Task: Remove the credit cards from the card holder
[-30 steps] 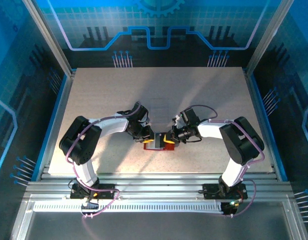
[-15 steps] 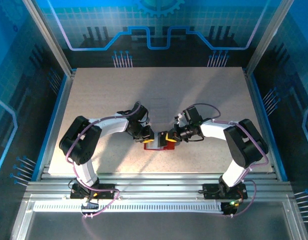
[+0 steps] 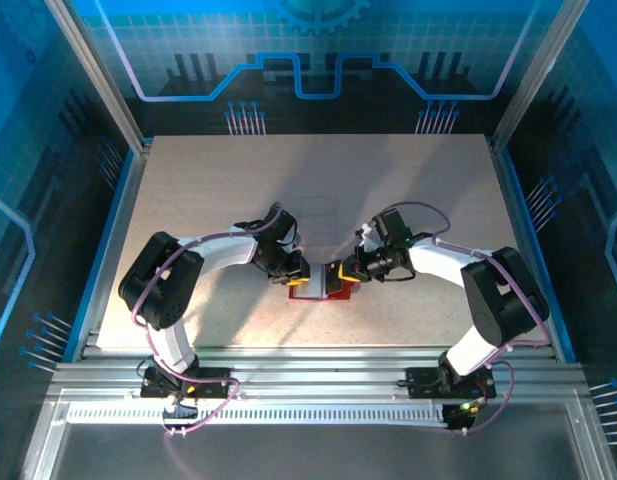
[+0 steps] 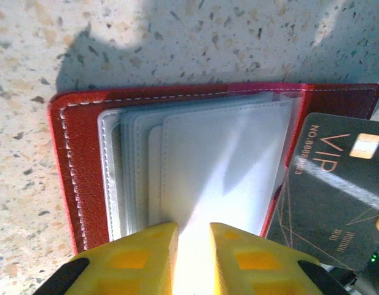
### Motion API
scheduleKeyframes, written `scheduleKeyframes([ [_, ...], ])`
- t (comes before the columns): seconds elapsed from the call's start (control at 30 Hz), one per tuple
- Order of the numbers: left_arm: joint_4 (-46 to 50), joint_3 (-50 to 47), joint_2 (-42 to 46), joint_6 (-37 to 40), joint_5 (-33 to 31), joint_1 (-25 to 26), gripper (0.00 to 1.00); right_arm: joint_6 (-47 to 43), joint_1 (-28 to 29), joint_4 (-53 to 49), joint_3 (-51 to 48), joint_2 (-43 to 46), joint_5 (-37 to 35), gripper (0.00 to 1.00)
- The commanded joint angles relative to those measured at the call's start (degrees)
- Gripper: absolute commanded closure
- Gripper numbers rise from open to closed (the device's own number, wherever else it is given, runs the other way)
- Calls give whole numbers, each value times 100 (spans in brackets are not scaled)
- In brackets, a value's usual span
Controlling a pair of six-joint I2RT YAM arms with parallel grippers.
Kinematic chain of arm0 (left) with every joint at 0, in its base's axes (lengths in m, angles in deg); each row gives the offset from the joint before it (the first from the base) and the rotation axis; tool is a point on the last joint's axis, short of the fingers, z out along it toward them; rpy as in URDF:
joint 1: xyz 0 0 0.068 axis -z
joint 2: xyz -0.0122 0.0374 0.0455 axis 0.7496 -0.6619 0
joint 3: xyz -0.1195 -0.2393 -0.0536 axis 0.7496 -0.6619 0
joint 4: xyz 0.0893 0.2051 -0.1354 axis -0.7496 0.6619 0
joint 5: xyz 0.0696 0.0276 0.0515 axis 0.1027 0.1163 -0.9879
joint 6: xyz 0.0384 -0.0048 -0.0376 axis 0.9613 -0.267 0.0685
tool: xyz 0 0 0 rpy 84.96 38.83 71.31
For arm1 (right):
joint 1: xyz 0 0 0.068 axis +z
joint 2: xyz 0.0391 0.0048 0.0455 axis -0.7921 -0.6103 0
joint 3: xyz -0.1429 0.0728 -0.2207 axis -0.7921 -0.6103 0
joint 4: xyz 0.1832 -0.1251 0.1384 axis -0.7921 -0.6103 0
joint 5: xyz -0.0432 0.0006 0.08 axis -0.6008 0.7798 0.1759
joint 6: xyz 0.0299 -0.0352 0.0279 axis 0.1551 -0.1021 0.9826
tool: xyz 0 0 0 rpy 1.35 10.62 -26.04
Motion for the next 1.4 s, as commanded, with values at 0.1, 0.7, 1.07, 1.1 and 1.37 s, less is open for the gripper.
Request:
scheduleKeyframes([
  [0.1,18,401,305,1,168,-31,77,-801,-164,-954,661,257,-124,100],
  [0.7,-290,30,1245,155,713,-961,72,-6410,291,-3931,3172,-72,-1211,100],
  [1.07,785,194,1666,1111,818,-2055,68,-8418,587,-6181,5973,-1867,-2520,100],
  [1.1,799,189,1696,1092,815,-2119,68,-8540,596,-6323,6224,-2000,-2543,100],
  [1.37,1804,720,1697,1624,524,-2232,67,-9237,735,-6955,7736,-2921,-2958,100],
])
